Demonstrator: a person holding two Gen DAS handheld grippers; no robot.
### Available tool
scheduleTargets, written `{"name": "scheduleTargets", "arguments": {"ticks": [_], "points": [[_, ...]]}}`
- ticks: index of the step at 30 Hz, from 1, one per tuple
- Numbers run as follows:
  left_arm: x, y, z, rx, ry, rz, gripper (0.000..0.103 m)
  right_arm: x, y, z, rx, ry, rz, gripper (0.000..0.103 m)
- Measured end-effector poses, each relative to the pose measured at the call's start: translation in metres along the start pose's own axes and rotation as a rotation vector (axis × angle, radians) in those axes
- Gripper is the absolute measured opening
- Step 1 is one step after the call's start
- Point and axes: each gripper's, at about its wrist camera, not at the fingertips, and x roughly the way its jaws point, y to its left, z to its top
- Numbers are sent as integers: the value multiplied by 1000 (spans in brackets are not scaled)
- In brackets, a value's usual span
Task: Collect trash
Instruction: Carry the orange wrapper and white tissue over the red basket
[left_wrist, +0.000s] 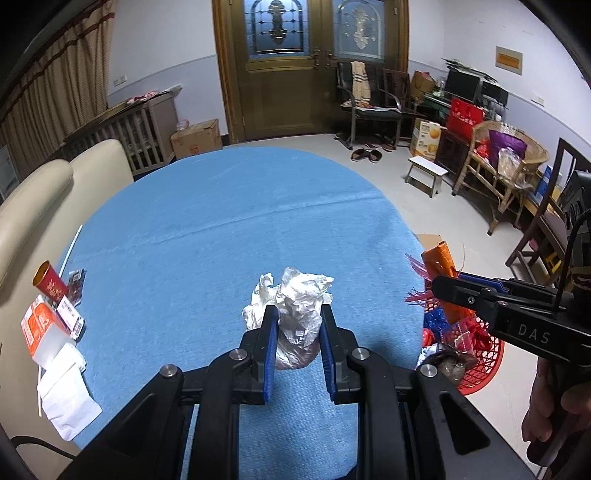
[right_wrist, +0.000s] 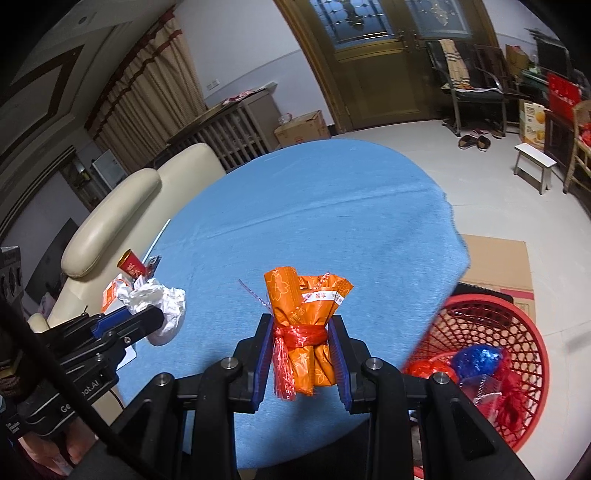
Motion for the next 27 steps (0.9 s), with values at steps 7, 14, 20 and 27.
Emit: {"name": "scheduleTargets", "arguments": {"ticks": [7,14,20,27], "points": [[1,-20,3,51,8,-20,23,-13,-20,-2,35,-19,-12,33],[2,-37,6,103,19,-43,23,-22,-38,-3,66,-30,-19,33],[6,-58,11,145,27,-59,23,-30,-58,-7,100,-37,-35,33],[12,-81,14,191,36,-79,23,-38,-80,-16,141,-35,-58,33]]}}
